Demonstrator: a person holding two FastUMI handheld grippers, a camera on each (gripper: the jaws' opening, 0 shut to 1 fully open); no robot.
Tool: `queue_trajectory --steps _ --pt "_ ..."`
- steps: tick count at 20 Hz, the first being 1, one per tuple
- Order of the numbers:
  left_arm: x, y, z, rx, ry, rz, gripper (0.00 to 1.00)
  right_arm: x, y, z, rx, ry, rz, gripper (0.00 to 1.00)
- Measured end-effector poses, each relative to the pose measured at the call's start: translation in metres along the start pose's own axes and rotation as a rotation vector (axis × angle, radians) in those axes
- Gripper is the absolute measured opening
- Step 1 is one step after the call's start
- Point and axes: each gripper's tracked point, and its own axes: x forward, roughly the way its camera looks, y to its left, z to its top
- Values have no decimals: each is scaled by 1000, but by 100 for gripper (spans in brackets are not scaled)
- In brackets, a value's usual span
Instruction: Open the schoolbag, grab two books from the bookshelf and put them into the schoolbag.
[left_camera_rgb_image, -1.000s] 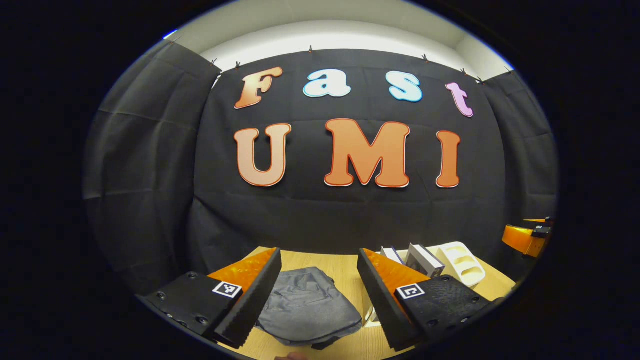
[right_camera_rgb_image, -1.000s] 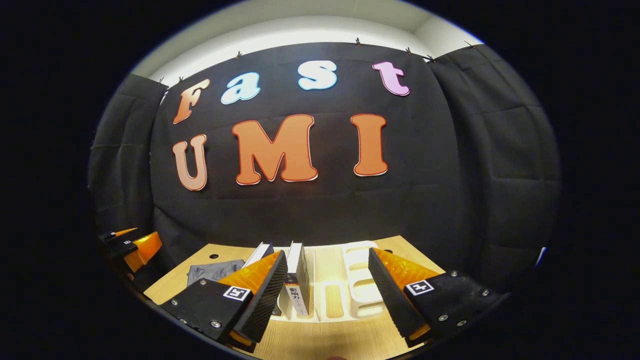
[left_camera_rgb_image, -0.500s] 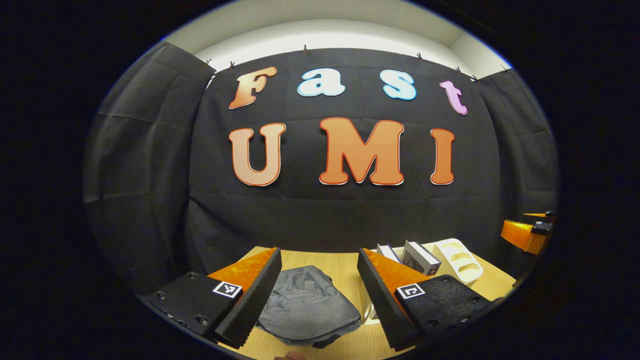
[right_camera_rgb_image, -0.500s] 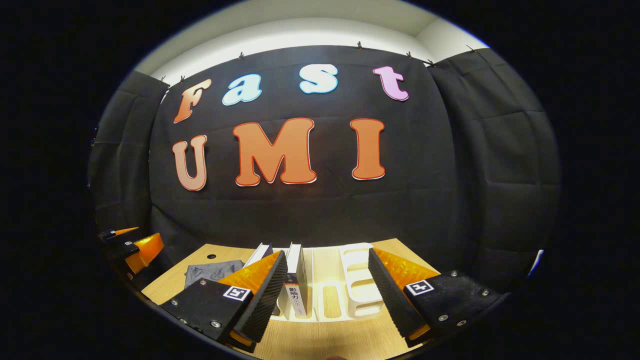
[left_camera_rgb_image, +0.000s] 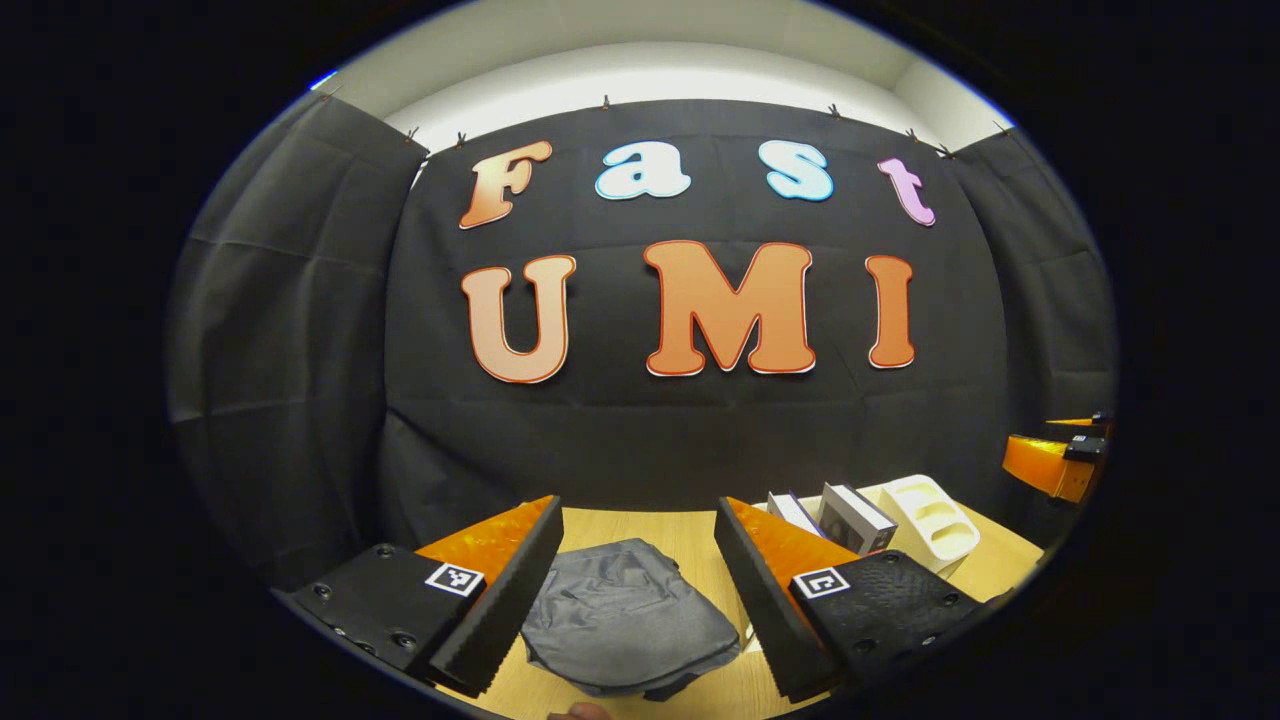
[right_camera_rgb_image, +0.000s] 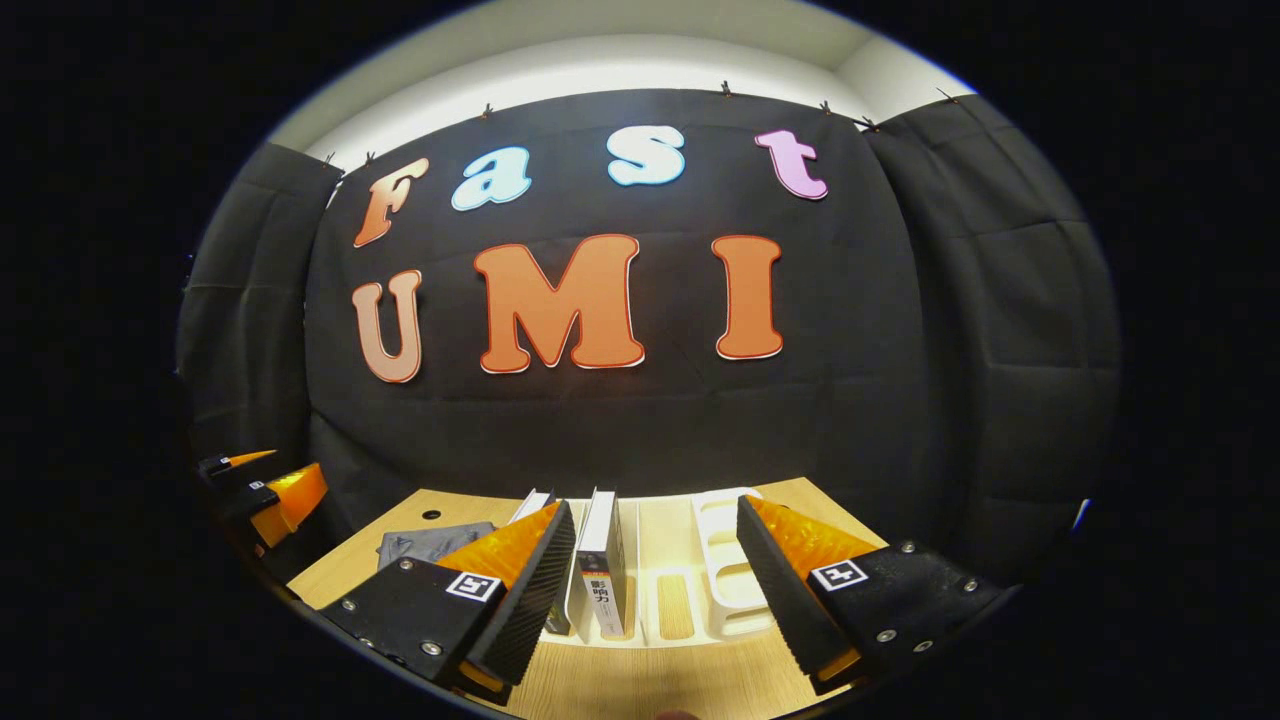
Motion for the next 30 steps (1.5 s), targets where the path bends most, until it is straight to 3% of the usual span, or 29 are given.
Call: queue_trajectory --steps 5,11,23,30 --pt "4 1 -29 228 63 -25 97 -3 -21 -15 13 33 -40 97" --pt "-7 -11 -108 428 237 -135 97 -10 -44 -39 33 86 -88 97" --pt "-4 -33 -251 720 416 -264 97 -28 -80 -76 5 187 -185 97" --pt "25 -28 -309 839 499 -271 98 -36 -93 -91 -1 239 -232 97"
